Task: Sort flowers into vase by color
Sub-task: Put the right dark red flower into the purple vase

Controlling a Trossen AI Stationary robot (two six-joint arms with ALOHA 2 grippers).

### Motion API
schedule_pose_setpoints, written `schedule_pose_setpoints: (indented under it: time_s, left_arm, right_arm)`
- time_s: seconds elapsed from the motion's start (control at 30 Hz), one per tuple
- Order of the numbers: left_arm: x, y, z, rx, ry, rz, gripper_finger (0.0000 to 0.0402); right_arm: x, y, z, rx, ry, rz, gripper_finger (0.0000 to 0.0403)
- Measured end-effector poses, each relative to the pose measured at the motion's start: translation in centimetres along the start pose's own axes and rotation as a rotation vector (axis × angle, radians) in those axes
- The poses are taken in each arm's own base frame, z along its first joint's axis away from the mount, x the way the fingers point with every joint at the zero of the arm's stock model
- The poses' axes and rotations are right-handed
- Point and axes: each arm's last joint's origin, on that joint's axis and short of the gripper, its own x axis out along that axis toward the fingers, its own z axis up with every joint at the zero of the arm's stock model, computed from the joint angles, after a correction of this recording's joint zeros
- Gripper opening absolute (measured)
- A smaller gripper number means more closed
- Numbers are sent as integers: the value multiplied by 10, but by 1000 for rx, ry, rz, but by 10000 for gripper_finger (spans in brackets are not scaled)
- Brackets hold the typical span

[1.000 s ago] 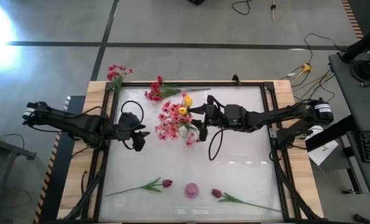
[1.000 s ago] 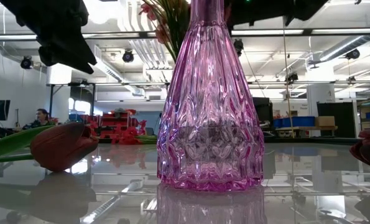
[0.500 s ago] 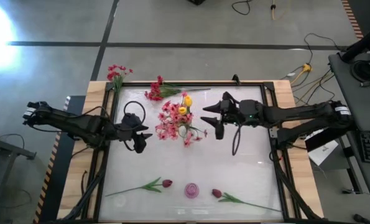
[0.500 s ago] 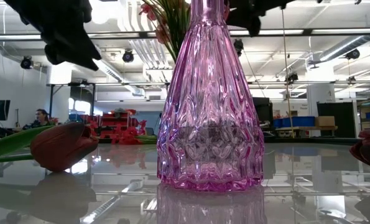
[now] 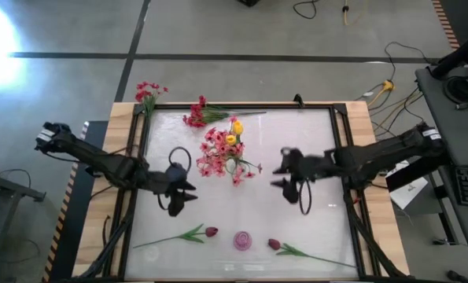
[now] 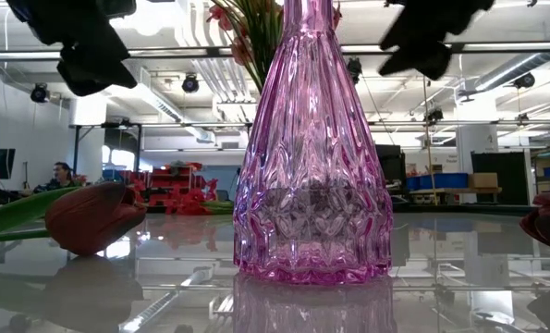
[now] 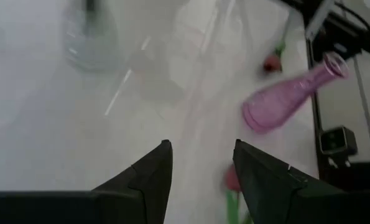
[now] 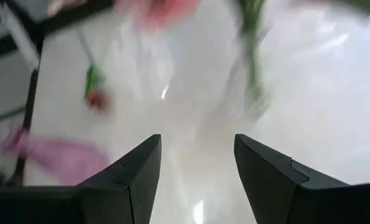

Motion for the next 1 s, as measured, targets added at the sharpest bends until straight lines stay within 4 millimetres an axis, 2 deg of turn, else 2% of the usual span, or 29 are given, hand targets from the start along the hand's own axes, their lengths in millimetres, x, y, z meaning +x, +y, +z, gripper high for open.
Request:
schedule_pose_setpoints:
  time_s: [0.27, 0.57, 0.83, 1.0]
  left_arm:
    - [28, -27, -22, 31, 72, -63, 158]
    - [49, -48, -38, -73, 83, -129, 158]
    - [52, -56, -47, -183, 111, -152, 158]
    - [52, -57, -47, -225, 124, -153, 158]
  right_arm:
    - [24, 50, -57, 47, 248, 11, 190]
    - [26, 96, -116, 75, 410, 22, 189]
    - [24, 151, -131, -49, 510, -17, 189]
    - [41, 173, -142, -83, 563, -106, 189]
